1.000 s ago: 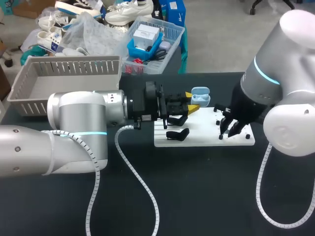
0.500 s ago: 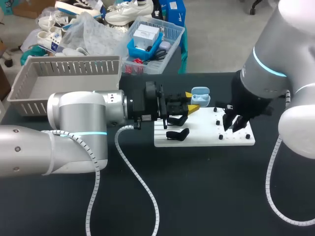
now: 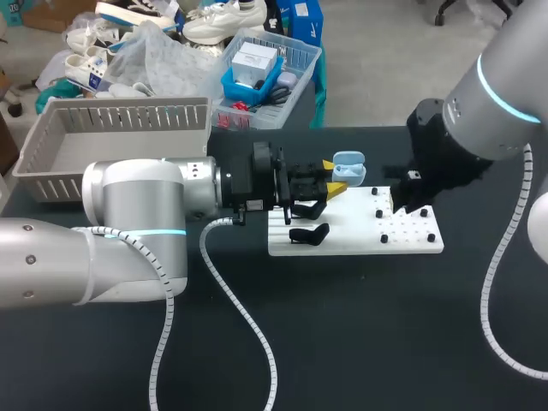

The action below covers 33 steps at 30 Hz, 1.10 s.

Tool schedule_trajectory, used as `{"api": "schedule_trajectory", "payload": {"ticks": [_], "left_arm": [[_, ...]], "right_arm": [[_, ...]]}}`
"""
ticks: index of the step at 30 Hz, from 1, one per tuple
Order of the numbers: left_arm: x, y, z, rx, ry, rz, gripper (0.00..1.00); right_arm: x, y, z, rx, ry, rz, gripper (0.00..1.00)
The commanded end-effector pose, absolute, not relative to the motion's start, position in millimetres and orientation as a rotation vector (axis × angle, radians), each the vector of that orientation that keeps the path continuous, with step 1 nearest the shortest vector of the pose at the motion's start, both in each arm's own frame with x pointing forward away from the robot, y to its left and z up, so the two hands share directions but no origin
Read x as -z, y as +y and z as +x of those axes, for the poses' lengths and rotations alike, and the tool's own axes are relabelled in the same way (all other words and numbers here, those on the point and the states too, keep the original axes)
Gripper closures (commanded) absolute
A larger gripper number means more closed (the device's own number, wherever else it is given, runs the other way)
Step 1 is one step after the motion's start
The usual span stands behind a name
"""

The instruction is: Pick up each earbud case from the left stands, insert the matching earbuds, close the lid, and place the case in the box.

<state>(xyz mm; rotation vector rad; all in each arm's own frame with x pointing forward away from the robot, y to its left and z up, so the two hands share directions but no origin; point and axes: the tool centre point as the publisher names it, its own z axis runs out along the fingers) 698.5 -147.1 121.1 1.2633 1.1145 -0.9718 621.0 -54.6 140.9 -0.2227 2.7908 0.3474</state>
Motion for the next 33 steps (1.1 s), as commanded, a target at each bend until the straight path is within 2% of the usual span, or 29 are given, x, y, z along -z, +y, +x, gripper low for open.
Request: {"api": "schedule_trajectory", "payload": {"ticks": [1,18,33], "left_arm": [[-120,-147,699,0.971,1.113,1.261,1.0],[-120,-147,699,0.971,1.113,1.261,1.0],[-120,-147,699,0.971,1.113,1.261,1.0]], "right_arm": [[-154,-50,618,-0.309,2.781,-0.272,1.0],[-210,-26,635,-0.433,2.722,-0.492,1.0],[-213,-2,650,-0.413,2.752,-0.579,1.0]]}}
